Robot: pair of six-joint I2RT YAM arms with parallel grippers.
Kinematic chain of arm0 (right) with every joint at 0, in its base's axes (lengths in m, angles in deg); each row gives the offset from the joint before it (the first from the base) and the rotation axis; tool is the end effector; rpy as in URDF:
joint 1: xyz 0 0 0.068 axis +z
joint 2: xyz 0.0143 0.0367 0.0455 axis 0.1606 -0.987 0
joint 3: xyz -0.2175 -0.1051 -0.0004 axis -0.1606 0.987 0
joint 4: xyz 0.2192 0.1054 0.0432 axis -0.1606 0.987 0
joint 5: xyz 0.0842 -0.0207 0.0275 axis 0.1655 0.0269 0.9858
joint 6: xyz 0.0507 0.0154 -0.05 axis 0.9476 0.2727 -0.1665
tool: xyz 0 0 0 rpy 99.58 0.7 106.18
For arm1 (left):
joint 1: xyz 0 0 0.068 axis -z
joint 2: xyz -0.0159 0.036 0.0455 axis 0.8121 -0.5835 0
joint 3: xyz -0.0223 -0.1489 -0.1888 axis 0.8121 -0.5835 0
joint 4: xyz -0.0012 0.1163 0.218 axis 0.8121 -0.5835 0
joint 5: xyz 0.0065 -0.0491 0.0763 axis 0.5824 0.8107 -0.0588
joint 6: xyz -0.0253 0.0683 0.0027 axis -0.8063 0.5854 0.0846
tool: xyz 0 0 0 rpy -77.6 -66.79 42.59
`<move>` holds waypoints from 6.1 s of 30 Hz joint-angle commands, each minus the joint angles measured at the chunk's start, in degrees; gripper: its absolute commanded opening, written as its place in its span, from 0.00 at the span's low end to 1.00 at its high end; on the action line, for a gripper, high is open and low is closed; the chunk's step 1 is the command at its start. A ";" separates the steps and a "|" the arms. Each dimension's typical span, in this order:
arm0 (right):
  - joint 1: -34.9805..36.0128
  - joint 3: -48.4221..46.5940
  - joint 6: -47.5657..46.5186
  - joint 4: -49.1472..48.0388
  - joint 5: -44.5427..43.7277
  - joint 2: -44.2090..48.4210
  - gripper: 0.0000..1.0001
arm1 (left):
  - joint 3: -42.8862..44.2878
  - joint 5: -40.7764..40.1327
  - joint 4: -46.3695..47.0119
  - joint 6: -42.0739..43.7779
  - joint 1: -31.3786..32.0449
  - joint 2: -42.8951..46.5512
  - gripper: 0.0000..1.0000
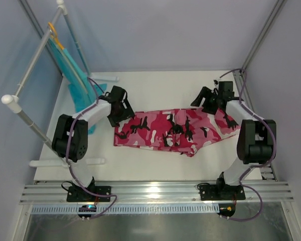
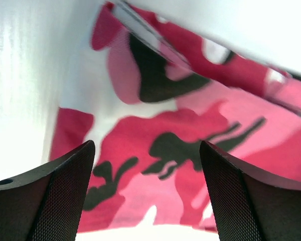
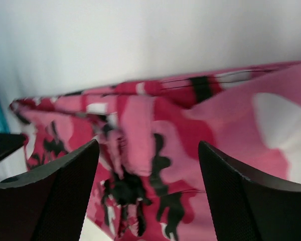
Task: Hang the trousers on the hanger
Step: Fold the trousers, then grab a hanger with the left arm
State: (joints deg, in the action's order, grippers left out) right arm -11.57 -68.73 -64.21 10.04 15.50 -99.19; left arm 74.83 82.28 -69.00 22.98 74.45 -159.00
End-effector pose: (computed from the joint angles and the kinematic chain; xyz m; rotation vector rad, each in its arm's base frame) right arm 0.3636 0.0081 0.1612 0.3877 2.4311 0.6406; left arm 0.3365 -0.1201 0.1432 -0.6712 2.6798 -0.2627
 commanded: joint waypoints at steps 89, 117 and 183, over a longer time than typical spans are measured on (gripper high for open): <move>13.46 3.65 -1.81 14.80 -15.01 12.08 0.04 | 4.13 -1.10 -11.79 13.23 -4.57 1.26 0.08; 3.04 -16.32 -13.48 35.20 -15.54 10.41 0.09 | 4.66 10.31 -7.67 10.51 -1.25 5.84 0.86; -14.54 10.23 -1.18 -3.49 6.96 -2.69 0.53 | 27.33 -1.37 -4.41 14.11 -0.36 -20.18 0.00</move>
State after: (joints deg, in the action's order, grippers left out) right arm -24.73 -59.70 -63.70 7.83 27.43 -102.12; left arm 100.55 83.07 -75.71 36.29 75.78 -179.20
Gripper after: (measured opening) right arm 0.524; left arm 0.012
